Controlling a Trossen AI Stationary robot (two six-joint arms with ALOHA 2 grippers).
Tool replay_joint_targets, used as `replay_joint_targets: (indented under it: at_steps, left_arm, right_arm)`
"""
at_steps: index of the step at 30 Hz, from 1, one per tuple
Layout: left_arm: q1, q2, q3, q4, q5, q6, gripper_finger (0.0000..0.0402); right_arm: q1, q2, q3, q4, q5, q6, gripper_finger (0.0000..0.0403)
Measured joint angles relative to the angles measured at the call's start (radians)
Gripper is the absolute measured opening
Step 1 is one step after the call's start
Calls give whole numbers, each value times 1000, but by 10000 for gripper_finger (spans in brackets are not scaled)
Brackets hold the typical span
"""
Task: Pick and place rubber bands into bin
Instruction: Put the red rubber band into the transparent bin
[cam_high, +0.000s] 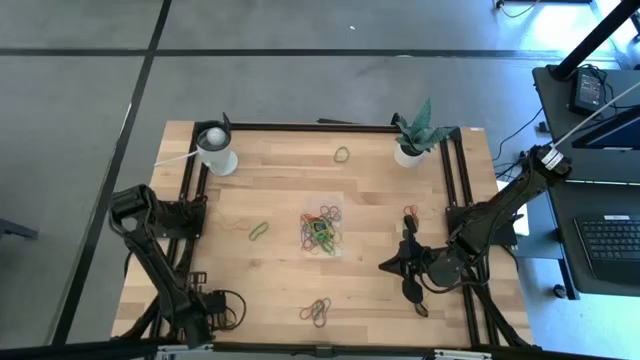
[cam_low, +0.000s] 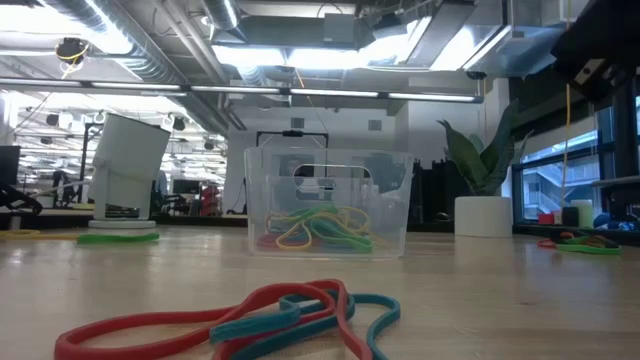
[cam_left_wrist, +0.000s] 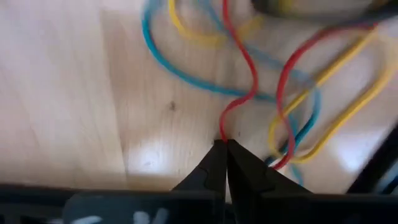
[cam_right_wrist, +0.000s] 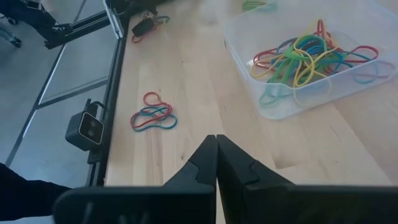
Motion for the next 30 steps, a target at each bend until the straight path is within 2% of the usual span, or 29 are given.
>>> replay_joint_targets:
  at_steps: [4,12,15,23,30]
  left_arm:
    - [4,-83,6,-3,-65,-59,2]
    - [14,-250,6,-45,-89,-185,2]
    - [28,-296,18,-60,-109,-185,2]
    - [106,-327,145,-98,-359,-6,2]
    - [245,-327,237,-126,-404,196,2]
  right_arm:
    - [0,0,0,5,0,-1,4]
    - [0,0,0,11,-1,-2,4]
    - [0,0,0,11,0,-3,4]
    - [0,0,1,10,-1,-20,4]
    - [0,0,1,9,-1,-81,4]
